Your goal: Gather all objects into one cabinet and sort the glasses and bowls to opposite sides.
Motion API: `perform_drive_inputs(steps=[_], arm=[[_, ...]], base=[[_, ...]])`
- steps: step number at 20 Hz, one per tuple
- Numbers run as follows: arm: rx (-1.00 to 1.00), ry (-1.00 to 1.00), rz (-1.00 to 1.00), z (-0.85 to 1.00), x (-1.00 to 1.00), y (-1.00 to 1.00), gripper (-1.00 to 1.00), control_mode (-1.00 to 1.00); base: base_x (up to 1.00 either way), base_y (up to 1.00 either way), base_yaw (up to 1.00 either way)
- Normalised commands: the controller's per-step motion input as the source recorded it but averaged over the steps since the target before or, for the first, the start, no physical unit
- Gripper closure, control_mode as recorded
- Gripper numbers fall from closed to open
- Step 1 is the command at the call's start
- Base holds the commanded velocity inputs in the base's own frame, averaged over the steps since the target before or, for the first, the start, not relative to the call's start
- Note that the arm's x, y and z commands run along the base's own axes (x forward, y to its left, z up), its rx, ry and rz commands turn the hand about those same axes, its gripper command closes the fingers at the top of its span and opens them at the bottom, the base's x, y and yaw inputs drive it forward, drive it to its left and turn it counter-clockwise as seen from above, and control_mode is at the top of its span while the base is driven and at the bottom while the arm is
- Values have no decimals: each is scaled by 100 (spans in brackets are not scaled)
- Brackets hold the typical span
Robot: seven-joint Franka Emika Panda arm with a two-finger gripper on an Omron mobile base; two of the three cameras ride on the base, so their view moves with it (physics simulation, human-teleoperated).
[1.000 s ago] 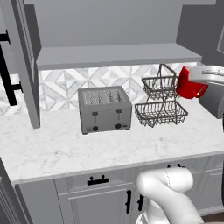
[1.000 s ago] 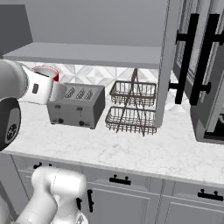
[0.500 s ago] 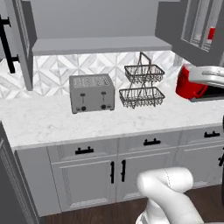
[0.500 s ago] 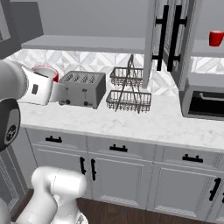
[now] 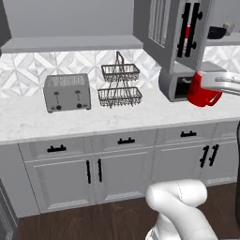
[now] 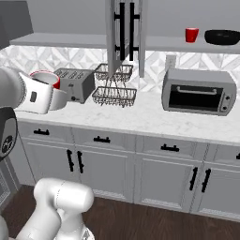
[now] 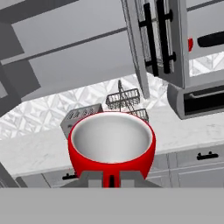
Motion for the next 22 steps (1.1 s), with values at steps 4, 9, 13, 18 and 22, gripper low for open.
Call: perform_drive_inputs(steps=[4, 9, 13, 18, 22], arm=[[0, 0, 0, 0, 0, 0, 100, 100], [0, 0, 0, 0, 0, 0, 100, 100], [0, 0, 0, 0, 0, 0, 100, 100], [0, 0, 0, 0, 0, 0, 100, 100], [0, 0, 0, 0, 0, 0, 100, 100]], base=[[-13, -99, 0], [-7, -87, 0], [0, -76, 0], [15, -48, 0], [31, -15, 0]])
